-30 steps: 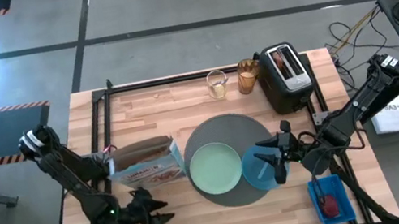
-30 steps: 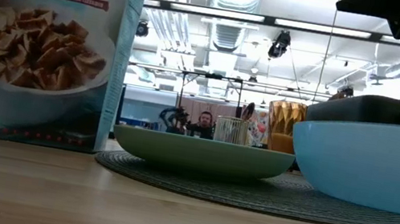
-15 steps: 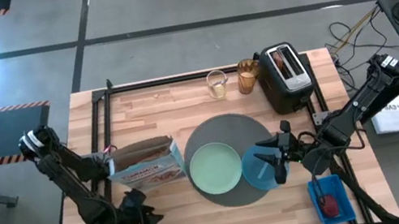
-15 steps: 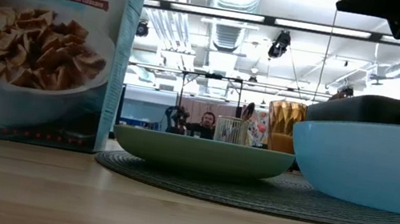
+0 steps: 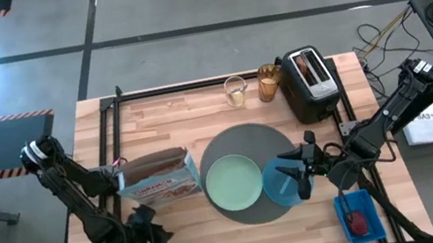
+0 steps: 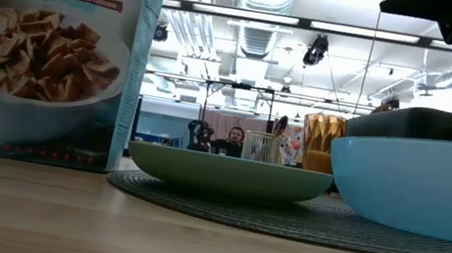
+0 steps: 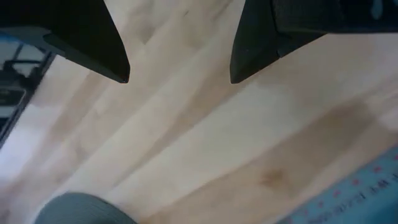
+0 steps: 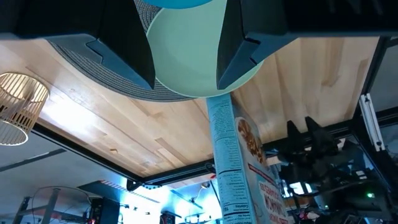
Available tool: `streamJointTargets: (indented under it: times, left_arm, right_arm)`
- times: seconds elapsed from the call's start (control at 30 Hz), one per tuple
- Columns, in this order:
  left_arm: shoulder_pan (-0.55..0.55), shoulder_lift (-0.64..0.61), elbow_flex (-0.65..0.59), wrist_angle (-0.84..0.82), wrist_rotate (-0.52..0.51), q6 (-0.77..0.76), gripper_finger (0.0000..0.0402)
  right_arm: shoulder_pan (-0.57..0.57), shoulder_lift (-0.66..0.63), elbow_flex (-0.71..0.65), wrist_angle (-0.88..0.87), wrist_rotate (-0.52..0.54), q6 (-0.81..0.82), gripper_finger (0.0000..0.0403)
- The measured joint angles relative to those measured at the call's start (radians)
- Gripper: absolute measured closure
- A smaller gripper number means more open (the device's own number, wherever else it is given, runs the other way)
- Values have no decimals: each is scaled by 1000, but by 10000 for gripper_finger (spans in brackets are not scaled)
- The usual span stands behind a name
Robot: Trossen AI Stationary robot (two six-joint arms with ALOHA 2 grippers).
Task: Arrange a breakfast setting
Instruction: Pour the cereal from the cereal box into the blue bowl
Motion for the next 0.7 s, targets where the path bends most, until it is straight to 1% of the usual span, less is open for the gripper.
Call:
streamJointTargets:
  times: [0.07,0.17,0.23,0.33,0.43,0.57,0.7]
  left_arm:
    - [0,0,1,-6,74,0,138]
    - [0,0,3,-10,241,-1,141]
    - [0,0,2,-11,301,-4,150]
    - [0,-1,2,-16,311,-2,176]
    - [0,-9,2,-34,309,-1,217]
    - [0,-25,2,-63,302,-1,290]
    - [0,-43,2,-99,301,-29,374]
  right_arm:
    - [0,0,0,0,0,0,239]
    - [0,0,0,0,0,0,239]
    - [0,0,0,0,0,0,239]
    - [0,0,0,0,0,0,239]
    - [0,0,0,0,0,0,239]
    - [0,0,0,0,0,0,239]
    - [0,0,0,0,0,0,239]
